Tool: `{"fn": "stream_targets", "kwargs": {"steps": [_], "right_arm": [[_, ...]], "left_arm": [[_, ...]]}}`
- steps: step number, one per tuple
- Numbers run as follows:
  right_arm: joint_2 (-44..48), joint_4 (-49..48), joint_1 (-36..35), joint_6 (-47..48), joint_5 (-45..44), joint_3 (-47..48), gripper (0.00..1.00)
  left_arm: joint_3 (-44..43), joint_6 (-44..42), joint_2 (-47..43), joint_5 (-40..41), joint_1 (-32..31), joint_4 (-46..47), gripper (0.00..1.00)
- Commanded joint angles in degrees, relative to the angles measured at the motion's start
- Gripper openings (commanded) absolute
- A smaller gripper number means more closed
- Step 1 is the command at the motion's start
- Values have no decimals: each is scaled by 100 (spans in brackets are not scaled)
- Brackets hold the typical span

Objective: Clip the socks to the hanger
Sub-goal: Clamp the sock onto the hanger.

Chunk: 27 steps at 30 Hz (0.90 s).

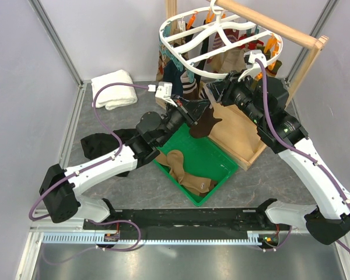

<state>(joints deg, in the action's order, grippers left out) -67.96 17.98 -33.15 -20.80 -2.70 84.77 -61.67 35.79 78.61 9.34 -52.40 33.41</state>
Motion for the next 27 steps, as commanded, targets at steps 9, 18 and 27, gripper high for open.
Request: {"fn": "stream_targets", "kwargs": {"steps": [9,18,27], "right_arm": [[20,153,-17,-65,-108,-216,0],[38,153,-25,-214,-143,-224,0],[-41,92,-25,-460,261,-189,0]], "left_arm": [[-29,68,-153,-152,37,640,2],[32,104,-144,-258,28,755,2],[-20,16,-74,-293,28,860,2]]}}
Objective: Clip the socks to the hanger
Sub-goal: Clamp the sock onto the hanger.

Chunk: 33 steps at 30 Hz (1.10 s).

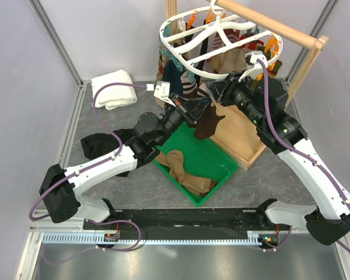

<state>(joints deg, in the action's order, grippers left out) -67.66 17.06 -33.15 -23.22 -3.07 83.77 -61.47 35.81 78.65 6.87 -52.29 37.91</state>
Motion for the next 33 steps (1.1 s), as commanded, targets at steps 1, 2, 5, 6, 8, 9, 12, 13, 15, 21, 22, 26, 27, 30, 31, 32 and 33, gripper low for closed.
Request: {"fn": "stream_targets", "kwargs": {"steps": [1,2,5,6,8,9,12,13,15,21,22,26,27,30,31,32,33], "right_arm": [[-81,166,-17,-253,290,-89,0],[-81,149,-25,-288,464,-89,0],[-72,113,-17,-367,562,-97,0],[-72,105,-16,-385,588,-89,0],[-72,70,-16,-411,649,-89,0],[-63,61,-16,-429,659,-89,0],[-63,26,-8,-446,720,-80,0],[-72,26,-16,-446,738,-80,0],[-72,26,-25,-446,790,-62,0],[-72,43,-8,-358,764,-80,0],[-72,52,-8,-332,738,-97,0],[-55,78,62,-314,746,-115,0],[-54,87,71,-323,755,-115,0],[-55,87,115,-341,825,-106,0],[-54,96,124,-367,843,-97,0],[-46,87,133,-393,913,-89,0],[-37,87,142,-402,940,-89,0]], "left_arm": [[-58,-4,-69,-63,17,401,2],[-67,-13,-43,-72,17,401,2],[-110,-65,-8,-90,17,410,2],[-111,-83,1,-90,17,401,2],[-111,-101,27,-90,17,401,2],[-102,-118,27,-90,17,384,2],[-110,-180,45,-107,17,375,2],[-102,-197,45,-99,17,375,2],[-93,-267,45,-99,26,384,2],[21,-628,28,-317,79,585,2],[65,-680,19,-397,96,708,2],[354,-874,18,-905,202,1348,2],[399,-883,10,-977,254,1455,2],[487,-944,80,-1363,325,1771,2],[496,-971,106,-1451,334,1825,2],[522,-1006,115,-1583,351,1860,2],[540,-1023,141,-1636,369,1947,2]]}}
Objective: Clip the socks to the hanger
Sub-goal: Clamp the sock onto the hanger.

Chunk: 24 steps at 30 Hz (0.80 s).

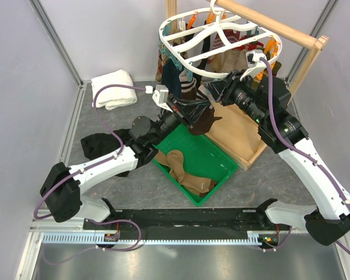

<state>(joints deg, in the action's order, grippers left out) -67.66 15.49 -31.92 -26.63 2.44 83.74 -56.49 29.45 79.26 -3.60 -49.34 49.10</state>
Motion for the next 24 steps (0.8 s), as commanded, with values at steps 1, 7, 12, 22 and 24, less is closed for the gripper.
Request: {"fn": "stream_targets", "kwargs": {"steps": [1,7,12,22,24], "right_arm": [[-46,244,28,-79,433,-78,0],[-63,236,72,-175,644,-69,0],[-72,227,142,-281,907,-34,0],[-99,218,257,-439,1321,45,0],[-107,227,257,-431,1356,63,0]], "left_arm": [[50,-388,98,-633,74,864,2],[50,-361,195,-809,126,1058,2],[59,-379,239,-897,179,1093,2],[-11,-484,327,-1020,267,1110,2],[-29,-493,362,-1038,276,1110,2]]}}
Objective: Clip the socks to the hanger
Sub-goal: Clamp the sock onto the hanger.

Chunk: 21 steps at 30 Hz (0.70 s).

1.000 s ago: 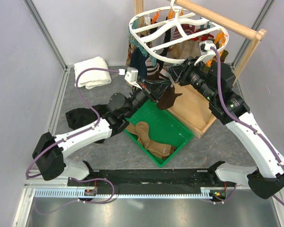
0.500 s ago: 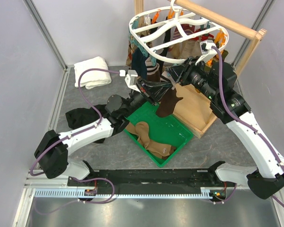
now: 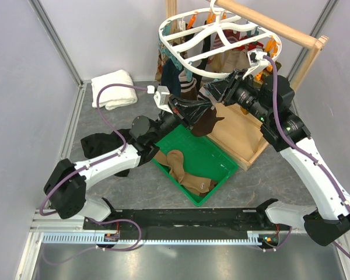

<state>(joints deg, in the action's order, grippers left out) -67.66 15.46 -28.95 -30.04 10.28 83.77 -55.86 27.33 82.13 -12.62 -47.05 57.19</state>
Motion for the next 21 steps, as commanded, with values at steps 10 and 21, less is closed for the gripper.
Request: {"fn": "stream_targets", "kwargs": {"steps": [10,21], "right_arm": [[-160,220,-14,-107,773,78,0],[-178,212,-14,-37,676,34,0]], "left_arm": [[-259,-369,110,-311,117,275,2],[-400,-395,40,-469,117,275,2]]}}
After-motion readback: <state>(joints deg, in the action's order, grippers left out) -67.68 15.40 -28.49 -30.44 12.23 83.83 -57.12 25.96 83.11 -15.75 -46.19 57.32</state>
